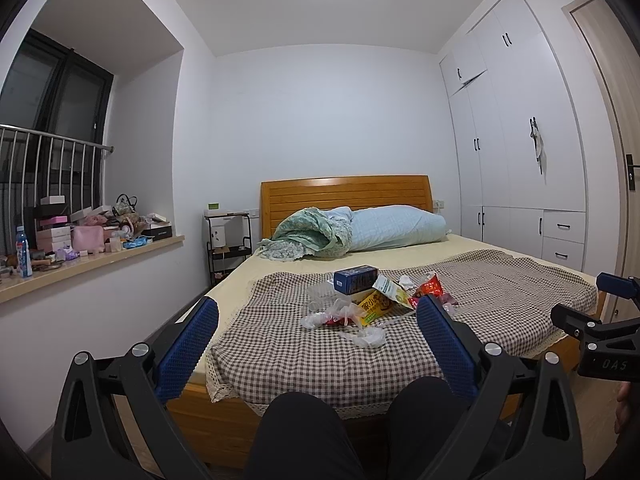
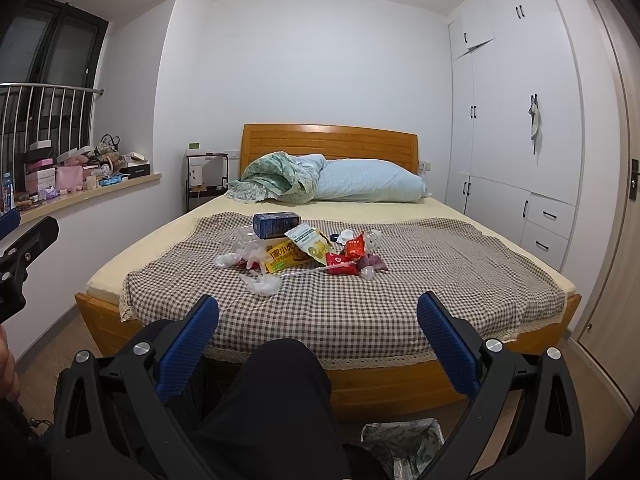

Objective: Collect trash

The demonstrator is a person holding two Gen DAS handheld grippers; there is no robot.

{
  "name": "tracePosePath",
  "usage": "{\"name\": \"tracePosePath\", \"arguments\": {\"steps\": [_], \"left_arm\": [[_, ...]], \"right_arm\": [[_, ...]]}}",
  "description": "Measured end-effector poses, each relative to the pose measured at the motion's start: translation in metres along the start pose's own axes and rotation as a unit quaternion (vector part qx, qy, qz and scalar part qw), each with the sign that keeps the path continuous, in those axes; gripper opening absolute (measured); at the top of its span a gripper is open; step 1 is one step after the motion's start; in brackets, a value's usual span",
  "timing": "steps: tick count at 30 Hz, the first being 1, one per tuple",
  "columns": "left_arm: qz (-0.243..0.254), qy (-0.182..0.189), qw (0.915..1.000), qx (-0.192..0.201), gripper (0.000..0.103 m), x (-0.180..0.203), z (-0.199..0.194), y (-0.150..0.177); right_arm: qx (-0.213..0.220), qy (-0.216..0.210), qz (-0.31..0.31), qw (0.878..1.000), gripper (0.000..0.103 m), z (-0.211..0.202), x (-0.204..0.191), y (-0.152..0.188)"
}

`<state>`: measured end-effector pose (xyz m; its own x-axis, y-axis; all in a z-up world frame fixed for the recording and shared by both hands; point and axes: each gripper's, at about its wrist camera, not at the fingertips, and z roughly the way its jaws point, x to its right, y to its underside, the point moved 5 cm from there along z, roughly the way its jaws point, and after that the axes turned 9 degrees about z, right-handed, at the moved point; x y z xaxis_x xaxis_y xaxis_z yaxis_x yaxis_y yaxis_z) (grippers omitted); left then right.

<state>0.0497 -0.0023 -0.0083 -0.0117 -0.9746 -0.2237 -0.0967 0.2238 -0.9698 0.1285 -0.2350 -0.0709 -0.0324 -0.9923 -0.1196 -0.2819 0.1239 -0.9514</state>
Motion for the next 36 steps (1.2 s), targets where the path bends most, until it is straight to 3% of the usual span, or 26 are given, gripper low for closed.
{"name": "tracePosePath", "arguments": {"steps": [36], "left_arm": [[0.005, -0.002, 1.0000, 0.006, 0.096, 0.0000, -0.0028, -0.0025]], "right_arm": [[-0.004, 0.000, -0.001, 1.000, 0.095, 0.0012, 0.0028, 0.0004]]}}
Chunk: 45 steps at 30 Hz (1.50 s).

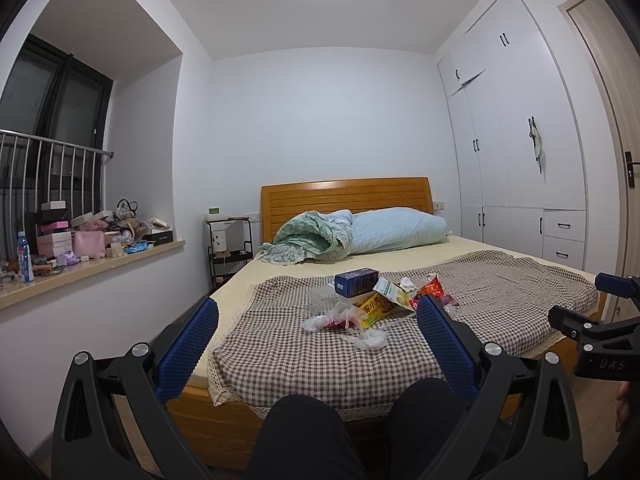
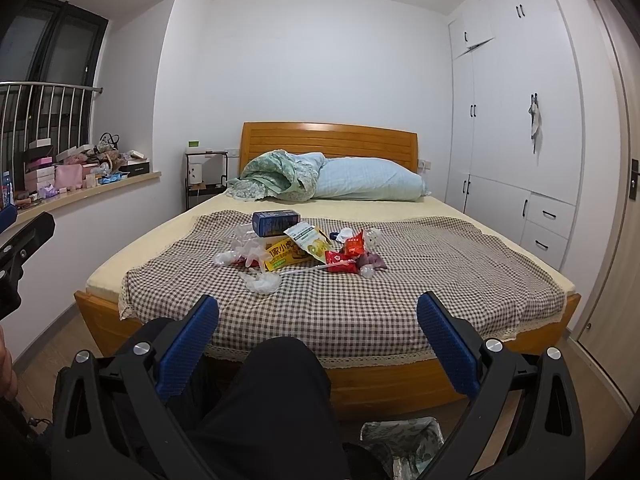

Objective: Collect trash

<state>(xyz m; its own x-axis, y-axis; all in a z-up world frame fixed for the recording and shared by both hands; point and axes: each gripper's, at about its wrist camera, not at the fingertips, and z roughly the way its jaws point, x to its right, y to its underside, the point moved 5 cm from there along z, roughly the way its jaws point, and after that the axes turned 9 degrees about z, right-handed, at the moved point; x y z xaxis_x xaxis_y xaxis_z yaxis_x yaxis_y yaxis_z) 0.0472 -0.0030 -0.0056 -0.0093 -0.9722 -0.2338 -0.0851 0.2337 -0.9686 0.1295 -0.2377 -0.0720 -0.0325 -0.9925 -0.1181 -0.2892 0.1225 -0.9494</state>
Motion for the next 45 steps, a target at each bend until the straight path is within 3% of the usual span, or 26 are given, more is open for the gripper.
{"name": "tracePosePath", "arguments": {"steps": [17, 30, 36, 45], "left_arm": [[-0.001, 0.002, 1.0000, -0.001, 0.096, -0.001, -0.001, -0.001], [0.002, 0.017, 0.9995, -0.027, 0.096, 0.005, 0.019, 0.008], [-0.004, 0.027, 0.9980, -0.058, 0.096, 0.004, 0.054, 0.021], [0.022, 0.024, 0.9955, -0.089, 0.096, -0.005, 0.145, 0.042]], "right_arm": [[-0.004, 0.008, 0.008, 1.000, 0.095, 0.001, 0.004, 0.001], [-0.027, 0.011, 0.002, 1.000, 0.095, 0.019, 0.002, 0.011], [-0.044, 0.017, 0.004, 0.999, 0.095, 0.044, 0.005, 0.019], [-0.078, 0.034, -0.010, 0.996, 0.095, 0.121, 0.012, 0.024]]}}
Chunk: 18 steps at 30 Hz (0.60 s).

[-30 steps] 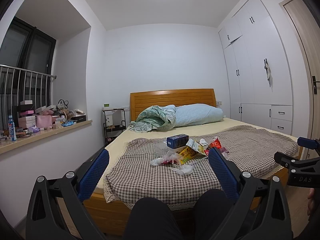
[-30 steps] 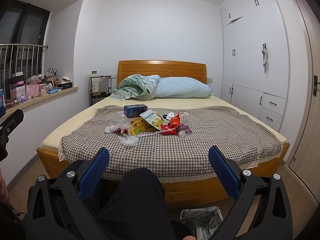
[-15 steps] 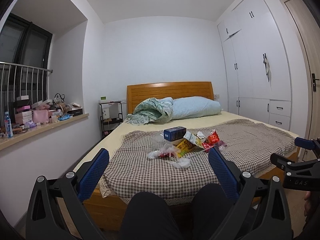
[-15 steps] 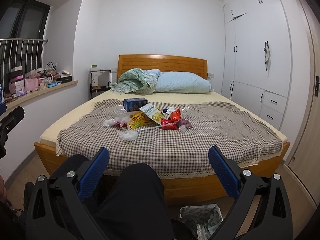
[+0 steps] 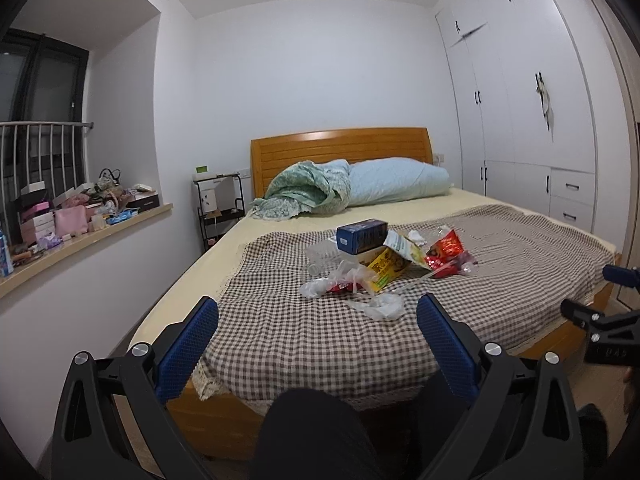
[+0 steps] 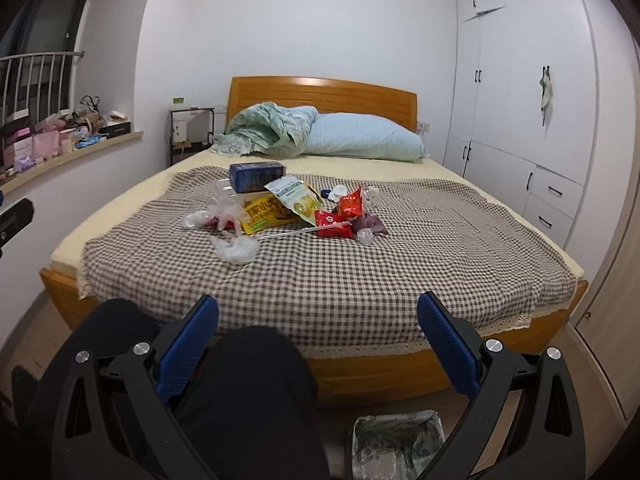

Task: Collect trash
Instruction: 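Move both tools toward the pile of trash on the checkered blanket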

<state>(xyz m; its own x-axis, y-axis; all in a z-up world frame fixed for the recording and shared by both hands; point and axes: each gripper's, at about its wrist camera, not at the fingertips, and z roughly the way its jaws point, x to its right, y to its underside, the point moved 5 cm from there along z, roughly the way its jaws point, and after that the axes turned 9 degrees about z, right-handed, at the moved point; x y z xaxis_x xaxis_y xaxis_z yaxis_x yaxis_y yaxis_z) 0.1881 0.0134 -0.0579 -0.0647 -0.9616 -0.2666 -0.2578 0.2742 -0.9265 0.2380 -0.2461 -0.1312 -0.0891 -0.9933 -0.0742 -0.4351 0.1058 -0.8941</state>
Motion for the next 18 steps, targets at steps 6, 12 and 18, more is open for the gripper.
{"name": "tracePosePath", "arguments": {"steps": [6, 12, 18], "left_arm": [[0.009, -0.012, 0.9995, -0.027, 0.096, -0.009, 0.071, 0.003], [-0.026, -0.011, 0.9975, -0.065, 0.096, -0.013, 0.145, 0.011], [-0.031, 0.028, 0.9954, -0.086, 0.096, 0.006, 0.213, 0.010]], "right_arm": [[-0.047, -0.026, 0.028, 0.998, 0.095, 0.064, -0.005, -0.016], [-0.057, -0.004, 0.002, 0.998, 0.095, 0.112, -0.019, -0.027], [-0.072, -0.005, -0.003, 0.997, 0.082, 0.160, -0.021, -0.031]]}}
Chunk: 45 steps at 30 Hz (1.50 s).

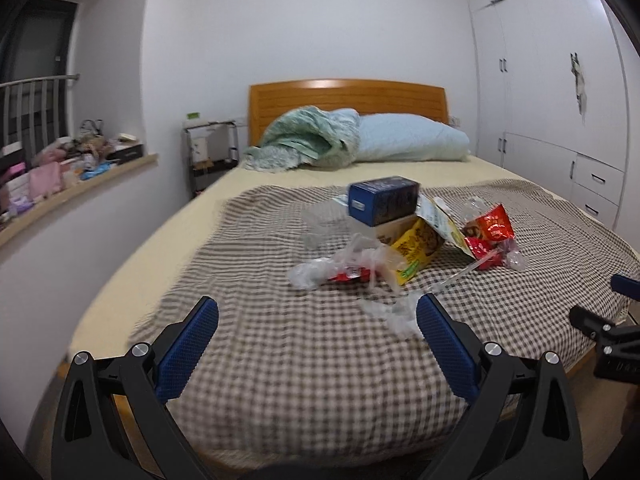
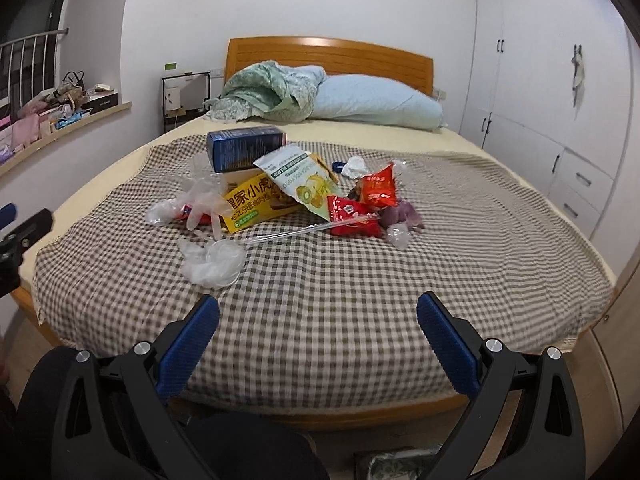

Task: Collect trash
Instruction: 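Move both tools toward the pile of trash on the checkered blanket, then grasp the green-and-white kiwi snack bag with the left tool while the right tool grasps the yellow snack bag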

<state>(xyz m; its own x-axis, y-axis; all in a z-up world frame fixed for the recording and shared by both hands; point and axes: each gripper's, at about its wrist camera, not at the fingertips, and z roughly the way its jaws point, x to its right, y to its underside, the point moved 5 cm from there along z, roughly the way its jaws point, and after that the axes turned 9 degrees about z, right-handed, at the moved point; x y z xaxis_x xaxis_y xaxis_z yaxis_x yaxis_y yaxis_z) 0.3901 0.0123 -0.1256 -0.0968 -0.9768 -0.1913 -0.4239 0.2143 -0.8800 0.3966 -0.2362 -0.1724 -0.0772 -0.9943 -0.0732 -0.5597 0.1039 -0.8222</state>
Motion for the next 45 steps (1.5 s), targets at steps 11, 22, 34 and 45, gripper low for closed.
{"name": "tracePosePath", "arguments": {"steps": [11, 22, 34, 45], "left_arm": [[-0.054, 0.164, 0.9832, -0.058, 0.079, 0.072, 0.148, -0.048], [-0.104, 0.231, 0.9582, -0.133, 0.058, 0.132, 0.281, -0.088], [-0.129, 0.256, 0.9545, -0.083, 0.000, 0.119, 0.249, -0.129], [-0.137, 0.137, 0.9780, 0.078, 0.000, 0.016, 0.146, -0.171]], "right_arm": [[-0.003, 0.022, 0.033, 0.999, 0.065, 0.074, 0.034, -0.034], [-0.005, 0.020, 0.054, 0.998, 0.065, 0.120, 0.056, -0.051], [-0.039, 0.007, 0.053, 0.998, 0.065, 0.132, 0.055, -0.032], [-0.067, -0.089, 0.110, 0.988, 0.065, 0.159, -0.017, -0.068]]}}
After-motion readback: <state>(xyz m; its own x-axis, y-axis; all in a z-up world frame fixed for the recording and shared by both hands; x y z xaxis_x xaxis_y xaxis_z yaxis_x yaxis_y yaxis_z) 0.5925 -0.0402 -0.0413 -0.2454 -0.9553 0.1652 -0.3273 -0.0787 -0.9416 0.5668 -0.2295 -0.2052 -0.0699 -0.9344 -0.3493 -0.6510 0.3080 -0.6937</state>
